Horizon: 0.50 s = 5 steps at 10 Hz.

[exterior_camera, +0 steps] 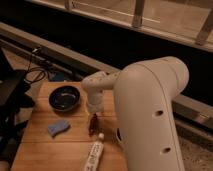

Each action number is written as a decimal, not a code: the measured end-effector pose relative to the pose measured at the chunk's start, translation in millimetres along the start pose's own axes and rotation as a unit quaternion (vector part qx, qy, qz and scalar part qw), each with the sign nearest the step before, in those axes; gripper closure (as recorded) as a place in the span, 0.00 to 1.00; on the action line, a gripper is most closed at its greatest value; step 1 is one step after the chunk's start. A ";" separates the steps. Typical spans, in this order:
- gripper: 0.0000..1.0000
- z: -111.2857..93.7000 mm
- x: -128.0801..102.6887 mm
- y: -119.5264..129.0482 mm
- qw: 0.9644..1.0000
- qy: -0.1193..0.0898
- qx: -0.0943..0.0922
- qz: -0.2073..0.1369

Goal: Drag the pepper across the table

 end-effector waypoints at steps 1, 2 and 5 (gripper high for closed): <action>0.36 6.4 -0.2 -2.1 1.000 0.006 -0.004 0.002; 0.36 11.9 -0.7 -1.9 1.000 0.013 -0.009 0.002; 0.54 28.8 0.6 4.9 0.999 0.031 -0.007 -0.009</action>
